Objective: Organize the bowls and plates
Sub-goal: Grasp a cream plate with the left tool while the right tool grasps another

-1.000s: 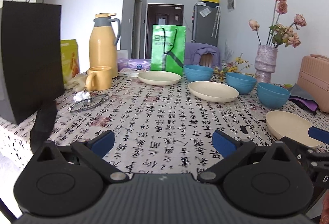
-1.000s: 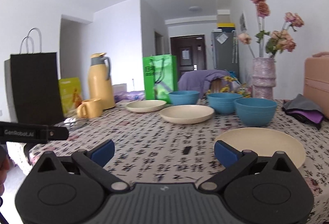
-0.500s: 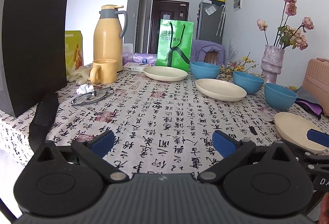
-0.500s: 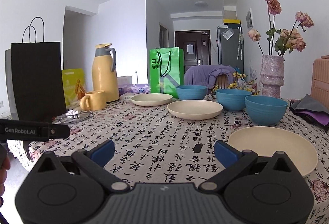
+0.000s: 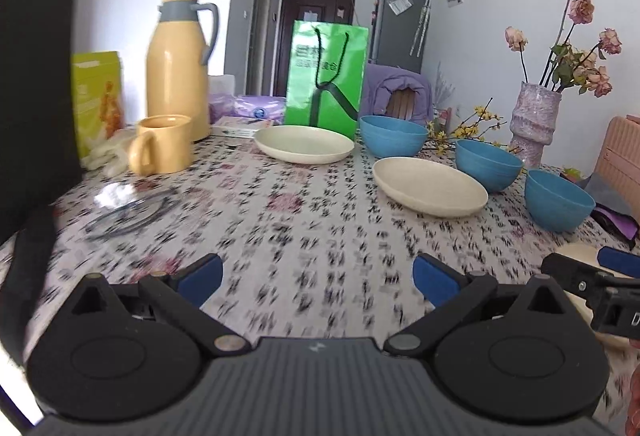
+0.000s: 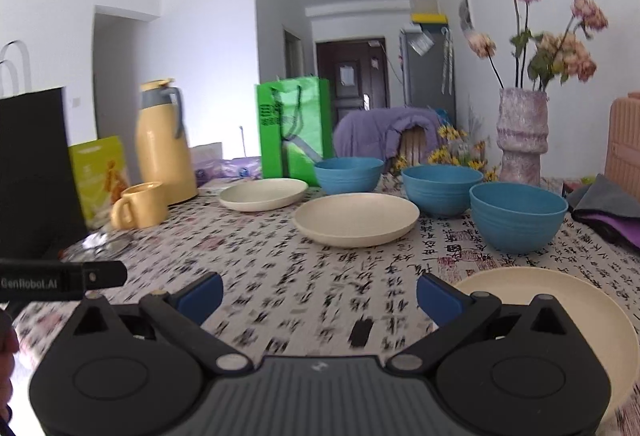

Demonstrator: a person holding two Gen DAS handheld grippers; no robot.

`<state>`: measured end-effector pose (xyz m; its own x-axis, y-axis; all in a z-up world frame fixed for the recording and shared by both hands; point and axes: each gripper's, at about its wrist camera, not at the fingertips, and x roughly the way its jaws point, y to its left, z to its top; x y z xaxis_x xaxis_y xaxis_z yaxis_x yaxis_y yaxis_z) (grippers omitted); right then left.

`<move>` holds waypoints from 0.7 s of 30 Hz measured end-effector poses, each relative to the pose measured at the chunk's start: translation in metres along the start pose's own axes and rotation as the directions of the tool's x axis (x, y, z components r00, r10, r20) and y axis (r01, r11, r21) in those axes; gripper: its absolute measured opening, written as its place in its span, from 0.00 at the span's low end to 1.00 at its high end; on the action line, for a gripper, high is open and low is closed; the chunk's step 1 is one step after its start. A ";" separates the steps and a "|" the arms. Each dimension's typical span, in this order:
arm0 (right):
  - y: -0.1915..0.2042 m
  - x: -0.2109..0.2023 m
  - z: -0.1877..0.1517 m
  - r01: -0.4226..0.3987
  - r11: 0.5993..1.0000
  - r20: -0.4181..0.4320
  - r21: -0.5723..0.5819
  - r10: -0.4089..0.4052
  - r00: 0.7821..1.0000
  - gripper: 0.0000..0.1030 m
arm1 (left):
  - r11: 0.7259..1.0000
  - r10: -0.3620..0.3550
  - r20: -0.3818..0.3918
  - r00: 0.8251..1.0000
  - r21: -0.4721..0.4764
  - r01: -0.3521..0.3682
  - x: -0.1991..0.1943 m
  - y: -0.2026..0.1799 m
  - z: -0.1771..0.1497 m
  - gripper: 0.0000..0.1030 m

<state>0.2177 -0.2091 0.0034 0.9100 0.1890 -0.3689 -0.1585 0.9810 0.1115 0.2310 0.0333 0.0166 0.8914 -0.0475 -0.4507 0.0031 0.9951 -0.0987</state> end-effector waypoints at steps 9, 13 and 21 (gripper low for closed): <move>-0.059 0.118 0.051 0.030 0.983 -0.213 0.181 0.010 0.977 1.00 | 0.996 -0.081 -0.088 0.993 0.039 0.084 0.117 -0.024 0.057 1.00; -0.080 0.172 0.068 0.061 0.974 -0.275 0.219 0.001 0.961 0.99 | 0.995 -0.098 -0.149 0.984 0.000 0.099 0.172 -0.031 0.077 1.00; -0.106 0.251 0.081 0.087 0.950 -0.331 0.300 0.018 0.943 0.95 | 0.996 -0.086 -0.213 0.973 0.008 0.090 0.262 -0.048 0.102 1.00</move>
<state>0.4943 -0.2693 -0.0262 0.7286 0.2105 -0.6518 0.0432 0.9356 0.3504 0.5107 -0.0184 -0.0066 0.7705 -0.1504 -0.6194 0.0870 0.9875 -0.1316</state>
